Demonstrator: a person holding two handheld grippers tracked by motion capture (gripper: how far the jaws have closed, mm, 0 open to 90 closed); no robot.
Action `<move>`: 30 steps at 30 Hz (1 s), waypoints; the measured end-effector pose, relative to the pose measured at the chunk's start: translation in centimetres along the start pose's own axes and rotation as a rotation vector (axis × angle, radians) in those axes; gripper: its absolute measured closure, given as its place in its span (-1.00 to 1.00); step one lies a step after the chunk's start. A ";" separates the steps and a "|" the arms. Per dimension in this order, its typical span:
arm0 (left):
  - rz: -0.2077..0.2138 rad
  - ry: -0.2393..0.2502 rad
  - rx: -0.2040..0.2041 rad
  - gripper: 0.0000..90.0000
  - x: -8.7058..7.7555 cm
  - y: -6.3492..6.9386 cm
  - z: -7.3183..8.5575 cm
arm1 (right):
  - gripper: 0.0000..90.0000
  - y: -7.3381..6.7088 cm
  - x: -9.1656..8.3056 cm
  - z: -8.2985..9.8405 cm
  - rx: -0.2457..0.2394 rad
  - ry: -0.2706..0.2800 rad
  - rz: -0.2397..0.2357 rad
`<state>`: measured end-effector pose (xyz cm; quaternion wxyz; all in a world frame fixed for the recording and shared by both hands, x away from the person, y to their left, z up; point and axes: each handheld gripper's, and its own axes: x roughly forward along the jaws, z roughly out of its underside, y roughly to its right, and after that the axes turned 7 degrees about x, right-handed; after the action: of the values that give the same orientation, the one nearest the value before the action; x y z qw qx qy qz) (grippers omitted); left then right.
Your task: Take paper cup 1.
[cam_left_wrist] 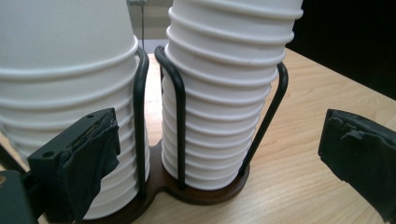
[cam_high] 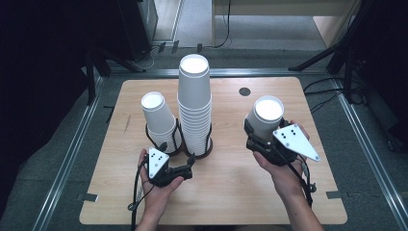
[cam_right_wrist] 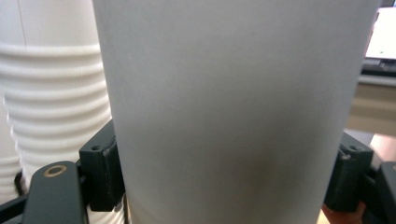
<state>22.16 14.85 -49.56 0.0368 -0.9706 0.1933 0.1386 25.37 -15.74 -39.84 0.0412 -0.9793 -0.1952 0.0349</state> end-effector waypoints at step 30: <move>0.248 0.033 0.051 -1.00 -1.1 3.4 -1.6 | -0.57 -3.8 -0.4 11.0 -0.054 -0.193 -0.206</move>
<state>20.31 11.90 -47.81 0.0411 -0.9401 0.3160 0.1210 22.66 -11.64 -50.44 -0.0008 -0.9469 -0.2986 0.1194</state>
